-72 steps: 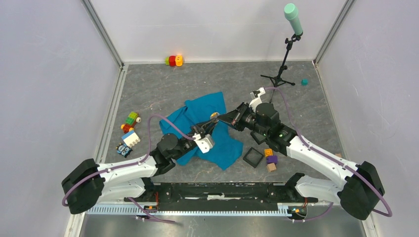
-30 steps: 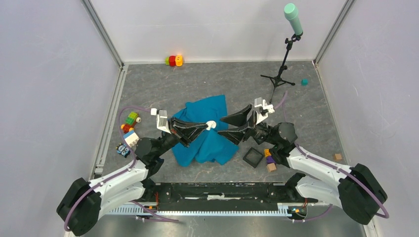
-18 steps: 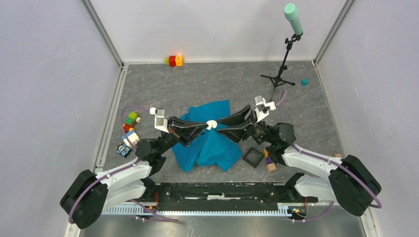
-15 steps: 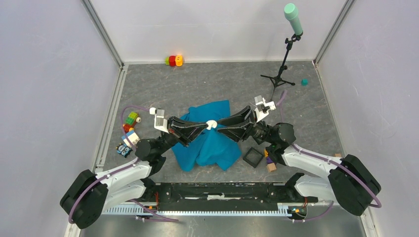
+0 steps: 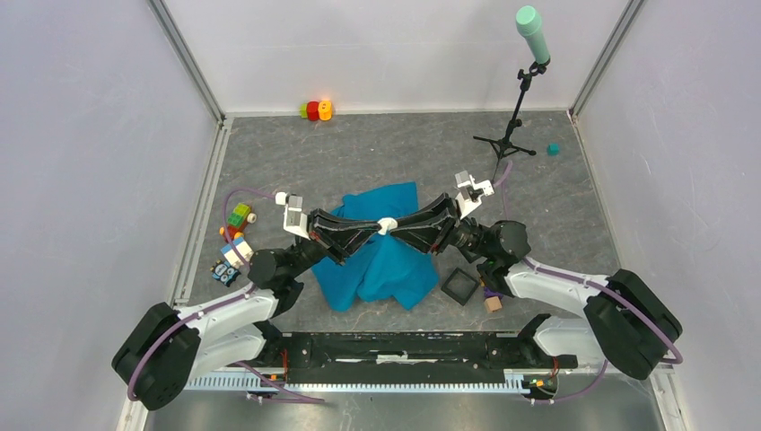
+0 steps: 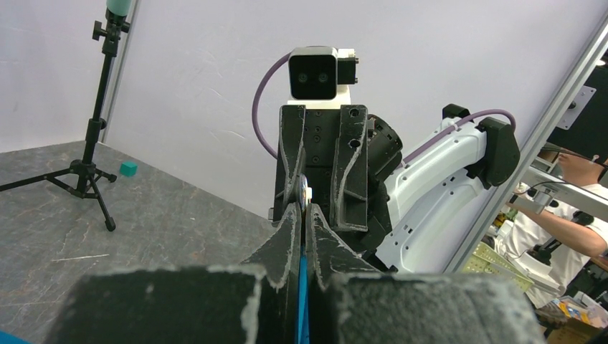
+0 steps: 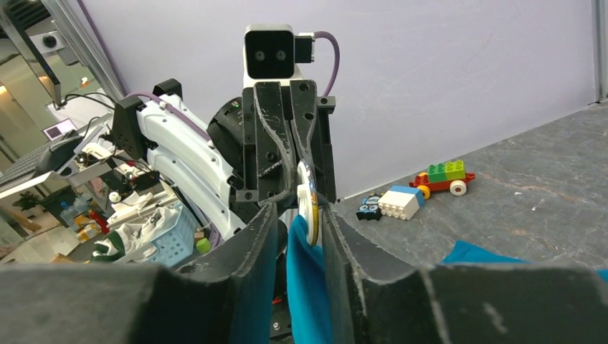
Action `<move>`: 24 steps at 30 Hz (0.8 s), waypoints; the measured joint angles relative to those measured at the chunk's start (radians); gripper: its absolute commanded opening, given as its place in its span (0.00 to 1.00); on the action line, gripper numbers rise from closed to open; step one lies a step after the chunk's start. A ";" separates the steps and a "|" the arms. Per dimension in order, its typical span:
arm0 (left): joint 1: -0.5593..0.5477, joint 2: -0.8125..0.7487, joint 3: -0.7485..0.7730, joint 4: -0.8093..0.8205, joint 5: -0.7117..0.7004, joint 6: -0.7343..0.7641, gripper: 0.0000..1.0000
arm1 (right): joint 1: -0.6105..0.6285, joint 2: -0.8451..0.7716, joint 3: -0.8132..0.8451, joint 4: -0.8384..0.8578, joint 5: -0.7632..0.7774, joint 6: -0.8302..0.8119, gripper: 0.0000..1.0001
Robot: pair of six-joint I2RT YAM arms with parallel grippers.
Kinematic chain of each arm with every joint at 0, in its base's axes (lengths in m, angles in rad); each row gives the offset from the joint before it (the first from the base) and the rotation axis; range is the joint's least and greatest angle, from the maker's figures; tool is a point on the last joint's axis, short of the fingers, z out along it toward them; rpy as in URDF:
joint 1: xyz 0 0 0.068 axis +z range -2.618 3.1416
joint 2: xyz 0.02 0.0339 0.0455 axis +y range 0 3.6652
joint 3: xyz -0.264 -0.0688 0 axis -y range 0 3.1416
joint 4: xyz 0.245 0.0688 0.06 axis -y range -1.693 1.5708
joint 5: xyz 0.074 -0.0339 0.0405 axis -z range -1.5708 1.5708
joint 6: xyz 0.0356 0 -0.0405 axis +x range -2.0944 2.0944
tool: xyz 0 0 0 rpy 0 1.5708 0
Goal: Remove the brooch from the garment
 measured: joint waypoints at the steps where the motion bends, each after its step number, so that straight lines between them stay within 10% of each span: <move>1: 0.000 0.002 0.002 0.001 0.000 0.000 0.02 | 0.000 0.004 0.002 0.007 -0.001 0.005 0.28; 24: 0.006 0.006 0.021 0.008 0.026 -0.001 0.02 | -0.001 0.033 0.020 0.047 -0.013 0.044 0.04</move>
